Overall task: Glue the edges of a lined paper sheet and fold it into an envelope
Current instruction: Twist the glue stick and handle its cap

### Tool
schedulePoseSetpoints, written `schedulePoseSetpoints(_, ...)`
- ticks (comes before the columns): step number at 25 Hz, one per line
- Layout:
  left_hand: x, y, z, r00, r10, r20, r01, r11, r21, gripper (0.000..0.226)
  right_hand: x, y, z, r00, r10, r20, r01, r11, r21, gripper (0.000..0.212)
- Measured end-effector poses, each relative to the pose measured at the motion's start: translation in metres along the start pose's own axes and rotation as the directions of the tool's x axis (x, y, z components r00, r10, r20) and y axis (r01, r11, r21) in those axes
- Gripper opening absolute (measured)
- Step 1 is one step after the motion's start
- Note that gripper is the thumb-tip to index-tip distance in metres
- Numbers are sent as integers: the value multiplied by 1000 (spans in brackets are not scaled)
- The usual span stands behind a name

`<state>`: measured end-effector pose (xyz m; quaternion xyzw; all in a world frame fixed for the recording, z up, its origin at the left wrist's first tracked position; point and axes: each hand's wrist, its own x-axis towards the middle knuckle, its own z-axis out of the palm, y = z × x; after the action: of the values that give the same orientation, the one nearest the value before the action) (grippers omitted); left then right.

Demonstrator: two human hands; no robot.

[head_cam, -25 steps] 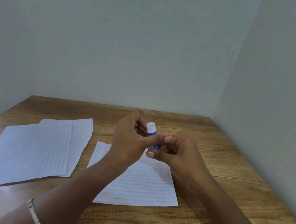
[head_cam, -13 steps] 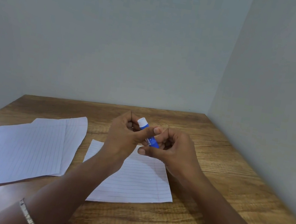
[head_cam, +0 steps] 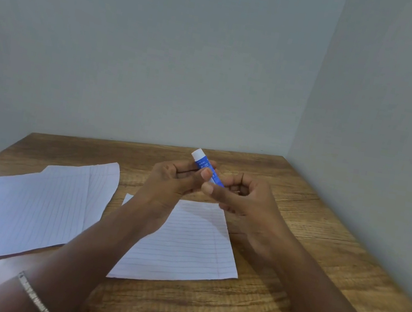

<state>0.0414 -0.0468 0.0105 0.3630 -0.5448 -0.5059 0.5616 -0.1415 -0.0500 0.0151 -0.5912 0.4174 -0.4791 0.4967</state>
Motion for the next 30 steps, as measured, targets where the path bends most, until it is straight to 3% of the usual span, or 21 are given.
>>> schedulePoseSetpoints(3, 3, 0, -4, 999, 12, -33, -14, 999, -53, 42, 2, -5, -3, 958, 232, 171, -283, 870, 404, 42)
schedulePoseSetpoints(6, 4, 0, -4, 1000, 18, -25, -21, 993, -120, 37, 2, -5, -1, 943, 225, 245, -326, 778, 538, 28)
schedulePoseSetpoints(11, 4, -1, -2, 999, 34, -27, -37, 992, -123, 41, 2, -4, 1, 986, 101, 134, -155, 849, 505, 20)
schedulePoseSetpoints(13, 4, -2, -2, 999, 29, -28, -32, 989, -144, 36, 1, -5, 0, 974, 158, 160, -219, 831, 512, 13)
schedulePoseSetpoints(16, 4, 0, -3, 999, 27, -31, -31, 986, -167, 30, 2, -5, 1, 941, 271, 204, -339, 778, 529, 32)
schedulePoseSetpoints(21, 3, 0, -2, 999, 34, -2, -34, 987, -159, 40, 2, -5, 2, 964, 152, 218, -248, 813, 528, 17)
schedulePoseSetpoints(24, 3, -1, 0, 1000, 22, -4, -22, 987, -160, 44, 2, -2, 0, 983, 98, 154, -166, 837, 521, 27)
schedulePoseSetpoints(27, 2, -2, -2, 1000, 15, -7, -16, 985, -174, 38, 2, -3, 1, 965, 143, 219, -240, 817, 524, 22)
schedulePoseSetpoints(30, 2, 0, -4, 1000, 10, -1, -10, 983, -182, 37, 2, -4, 1, 940, 236, 244, -335, 766, 549, 38)
